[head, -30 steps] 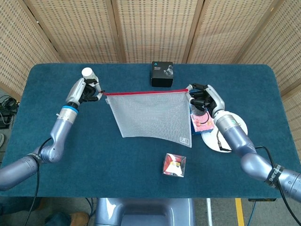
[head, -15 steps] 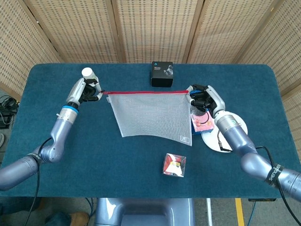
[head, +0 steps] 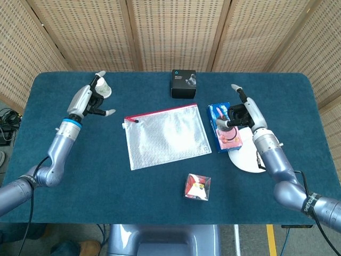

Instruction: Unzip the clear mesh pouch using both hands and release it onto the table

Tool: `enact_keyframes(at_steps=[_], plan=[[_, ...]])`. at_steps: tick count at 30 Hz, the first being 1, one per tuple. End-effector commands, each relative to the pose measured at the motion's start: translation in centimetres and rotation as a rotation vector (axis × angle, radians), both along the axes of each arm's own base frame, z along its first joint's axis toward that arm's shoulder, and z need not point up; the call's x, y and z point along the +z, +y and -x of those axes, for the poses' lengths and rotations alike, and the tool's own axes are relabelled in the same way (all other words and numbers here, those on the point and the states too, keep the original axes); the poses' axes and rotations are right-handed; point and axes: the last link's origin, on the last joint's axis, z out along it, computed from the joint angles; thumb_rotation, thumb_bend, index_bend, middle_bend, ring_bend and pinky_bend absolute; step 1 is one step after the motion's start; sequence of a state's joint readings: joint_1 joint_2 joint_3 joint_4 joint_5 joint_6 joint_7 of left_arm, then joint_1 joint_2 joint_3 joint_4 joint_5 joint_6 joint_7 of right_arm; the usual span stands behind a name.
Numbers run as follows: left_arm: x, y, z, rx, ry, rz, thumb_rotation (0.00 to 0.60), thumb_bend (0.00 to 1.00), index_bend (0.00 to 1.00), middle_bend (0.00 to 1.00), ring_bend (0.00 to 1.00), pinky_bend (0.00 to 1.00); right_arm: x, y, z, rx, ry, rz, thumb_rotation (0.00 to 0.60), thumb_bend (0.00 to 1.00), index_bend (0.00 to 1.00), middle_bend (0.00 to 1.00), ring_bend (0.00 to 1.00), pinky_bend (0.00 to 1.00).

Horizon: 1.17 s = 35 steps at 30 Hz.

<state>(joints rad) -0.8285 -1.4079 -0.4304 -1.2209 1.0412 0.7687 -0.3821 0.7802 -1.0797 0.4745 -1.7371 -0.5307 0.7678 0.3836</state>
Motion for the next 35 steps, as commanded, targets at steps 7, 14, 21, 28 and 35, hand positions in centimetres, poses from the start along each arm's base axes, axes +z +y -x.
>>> enact_keyframes(at_steps=[7, 14, 21, 28, 35], plan=[[4.6, -3.4, 3.5, -0.041, 0.257, -0.155, 0.6, 0.0, 0.0, 0.89, 0.92, 1.0, 2.8, 5.0, 5.9, 0.028, 0.305, 0.093, 0.6, 0.02, 0.0, 0.85, 0.9, 1.0], [9.3, -10.7, 10.4, 0.068, 0.663, -0.296, 0.6, 0.0, 0.0, 0.7, 0.77, 0.87, 5.2, 10.6, 11.5, 0.195, 0.81, 0.294, 0.6, 0.02, 0.07, 0.77, 0.82, 0.93], [11.1, -18.3, 13.5, 0.193, 0.722, -0.261, 0.6, 0.0, 0.0, 0.01, 0.05, 0.12, 5.9, 15.9, 14.1, 0.283, 1.008, 0.441, 0.6, 0.0, 0.09, 0.28, 0.25, 0.12], [10.8, -25.2, 15.8, 0.215, 0.761, -0.252, 0.6, 0.0, 0.0, 0.0, 0.0, 0.0, 5.4, 20.8, 16.1, 0.275, 1.097, 0.441, 0.6, 0.0, 0.04, 0.0, 0.0, 0.0], [10.4, -28.9, 16.6, 0.186, 0.759, -0.27, 0.6, 0.0, 0.0, 0.0, 0.0, 0.0, 4.9, 23.4, 17.4, 0.253, 1.099, 0.448, 0.6, 0.0, 0.03, 0.0, 0.0, 0.0]])
